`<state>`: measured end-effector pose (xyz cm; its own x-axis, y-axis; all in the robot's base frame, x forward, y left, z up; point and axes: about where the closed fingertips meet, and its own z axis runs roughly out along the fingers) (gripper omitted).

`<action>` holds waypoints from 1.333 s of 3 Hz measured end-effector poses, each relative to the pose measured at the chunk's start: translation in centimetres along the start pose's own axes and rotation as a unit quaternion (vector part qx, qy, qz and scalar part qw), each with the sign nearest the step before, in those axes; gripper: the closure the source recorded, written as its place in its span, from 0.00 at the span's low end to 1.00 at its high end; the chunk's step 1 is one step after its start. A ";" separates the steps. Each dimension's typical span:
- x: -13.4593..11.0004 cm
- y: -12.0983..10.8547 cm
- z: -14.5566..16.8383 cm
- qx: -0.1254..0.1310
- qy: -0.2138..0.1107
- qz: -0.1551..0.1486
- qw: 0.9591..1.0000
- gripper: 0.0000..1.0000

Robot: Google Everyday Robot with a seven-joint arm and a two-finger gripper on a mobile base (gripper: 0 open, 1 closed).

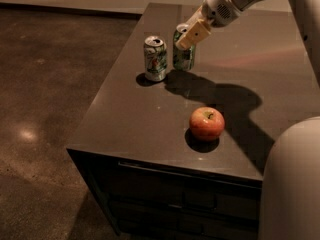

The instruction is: Move green can near 7up can

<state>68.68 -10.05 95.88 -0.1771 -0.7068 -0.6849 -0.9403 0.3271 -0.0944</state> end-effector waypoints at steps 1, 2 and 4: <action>0.0 1.4 1.7 -0.018 0.006 -0.020 1.000 0.84; 0.4 1.8 2.6 -0.021 0.014 -0.029 0.999 0.62; 1.7 1.7 2.7 -0.003 0.028 -0.029 0.999 0.15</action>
Offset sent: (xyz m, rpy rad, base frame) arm -0.0186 0.0199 -0.0313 -0.0625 -0.0050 0.0831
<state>67.57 -9.05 92.62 -0.1377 -0.7584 -0.6371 -0.9512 0.2807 -0.1286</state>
